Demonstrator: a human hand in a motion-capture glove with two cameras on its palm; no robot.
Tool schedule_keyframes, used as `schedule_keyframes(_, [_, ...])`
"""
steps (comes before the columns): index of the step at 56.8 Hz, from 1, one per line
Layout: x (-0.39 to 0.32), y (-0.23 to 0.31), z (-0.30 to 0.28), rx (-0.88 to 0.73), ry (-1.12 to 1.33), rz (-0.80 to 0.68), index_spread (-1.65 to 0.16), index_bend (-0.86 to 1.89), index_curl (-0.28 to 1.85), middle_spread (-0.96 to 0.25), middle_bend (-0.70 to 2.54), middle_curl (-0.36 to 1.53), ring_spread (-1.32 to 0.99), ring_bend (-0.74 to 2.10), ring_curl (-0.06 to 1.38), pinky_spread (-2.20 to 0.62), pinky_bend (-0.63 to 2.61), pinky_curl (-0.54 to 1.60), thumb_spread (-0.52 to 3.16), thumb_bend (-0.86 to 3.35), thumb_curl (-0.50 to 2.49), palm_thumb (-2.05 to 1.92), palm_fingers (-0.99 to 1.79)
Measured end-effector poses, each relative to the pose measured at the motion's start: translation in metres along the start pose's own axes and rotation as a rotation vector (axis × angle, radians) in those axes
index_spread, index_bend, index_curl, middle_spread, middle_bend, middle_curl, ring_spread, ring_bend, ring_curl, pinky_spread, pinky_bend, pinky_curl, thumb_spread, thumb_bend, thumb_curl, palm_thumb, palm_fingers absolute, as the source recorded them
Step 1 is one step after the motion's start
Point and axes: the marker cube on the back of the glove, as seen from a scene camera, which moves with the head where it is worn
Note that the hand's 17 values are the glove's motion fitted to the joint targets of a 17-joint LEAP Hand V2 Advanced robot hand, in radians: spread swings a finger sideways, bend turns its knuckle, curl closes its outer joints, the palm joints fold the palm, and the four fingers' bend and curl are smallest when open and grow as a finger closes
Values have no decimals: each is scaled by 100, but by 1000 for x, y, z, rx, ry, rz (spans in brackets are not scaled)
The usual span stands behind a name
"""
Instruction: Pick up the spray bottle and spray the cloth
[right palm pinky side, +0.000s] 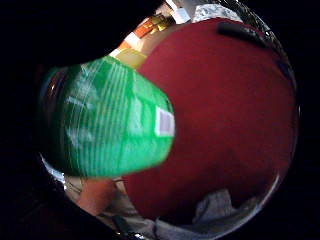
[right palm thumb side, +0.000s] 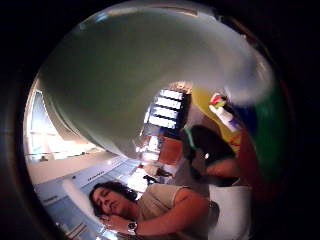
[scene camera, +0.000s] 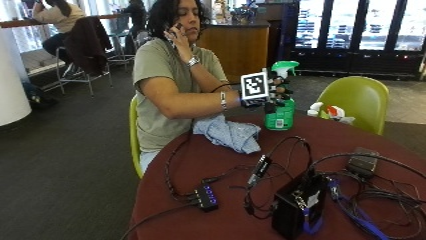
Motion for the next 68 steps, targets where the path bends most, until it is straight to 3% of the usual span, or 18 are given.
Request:
schedule_keyframes(12, [24, 95, -49, -61, 324, 110, -37, 10, 31, 1, 22, 41, -6, 37, 37, 18, 31, 36, 102, -5, 48, 60, 35])
schedule_keyframes(22, [18, 159, -75, -166, 322, 224, -39, 14, 29, 3, 18, 38, -5, 33, 35, 21, 32, 36, 106, -3, 43, 54, 30])
schedule_keyframes(35, [-1, 222, -110, -139, 643, 218, -39, 18, 30, 4, 17, 35, -3, 30, 33, 21, 29, 35, 111, -3, 39, 51, 31])
schedule_keyframes(44, [-7, 273, -133, -66, 900, 306, -40, 18, 31, 3, 18, 34, -3, 27, 33, 22, 26, 34, 112, -2, 38, 49, 33])
schedule_keyframes(56, [-2, 304, -163, -2, 956, 402, -40, 18, 32, 1, 18, 33, -6, 24, 32, 22, 21, 34, 113, -2, 37, 51, 35])
schedule_keyframes(68, [12, 305, -155, 5, 887, 460, -41, 18, 32, -1, 17, 31, -9, 22, 31, 22, 22, 34, 115, -2, 37, 53, 33])
